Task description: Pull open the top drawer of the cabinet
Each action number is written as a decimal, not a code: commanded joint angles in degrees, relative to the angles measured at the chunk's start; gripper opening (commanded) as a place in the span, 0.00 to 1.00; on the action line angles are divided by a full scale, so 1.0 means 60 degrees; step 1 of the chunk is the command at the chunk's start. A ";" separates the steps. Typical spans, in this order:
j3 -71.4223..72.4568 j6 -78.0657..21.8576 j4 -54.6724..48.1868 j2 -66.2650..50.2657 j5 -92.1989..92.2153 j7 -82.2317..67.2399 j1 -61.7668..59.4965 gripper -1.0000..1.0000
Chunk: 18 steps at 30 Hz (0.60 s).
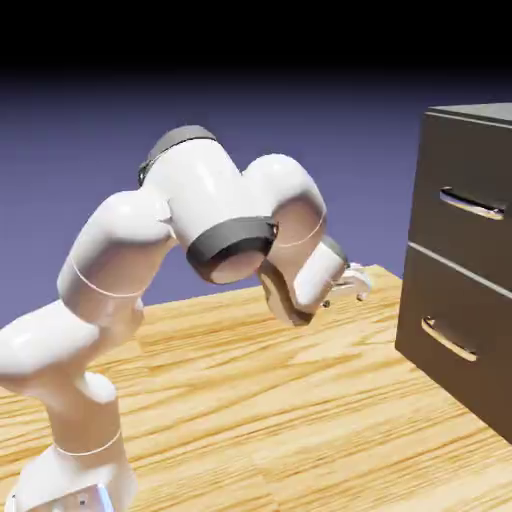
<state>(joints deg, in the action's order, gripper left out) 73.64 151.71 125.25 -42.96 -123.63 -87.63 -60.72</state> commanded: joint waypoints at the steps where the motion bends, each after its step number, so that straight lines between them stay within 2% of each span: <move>1: 0.0235 -0.0071 -0.0114 -0.0242 -0.0395 -0.0416 -0.0196 0.50; 16: 0.3760 -0.1139 -0.1826 -0.3862 -0.6314 -0.6643 -0.3136 0.50; 18: 0.3786 -0.1146 -0.1838 -0.3888 -0.6357 -0.6689 -0.3158 0.50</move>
<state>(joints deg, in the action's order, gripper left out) 96.35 144.83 114.22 -66.29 -161.77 -127.76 -79.67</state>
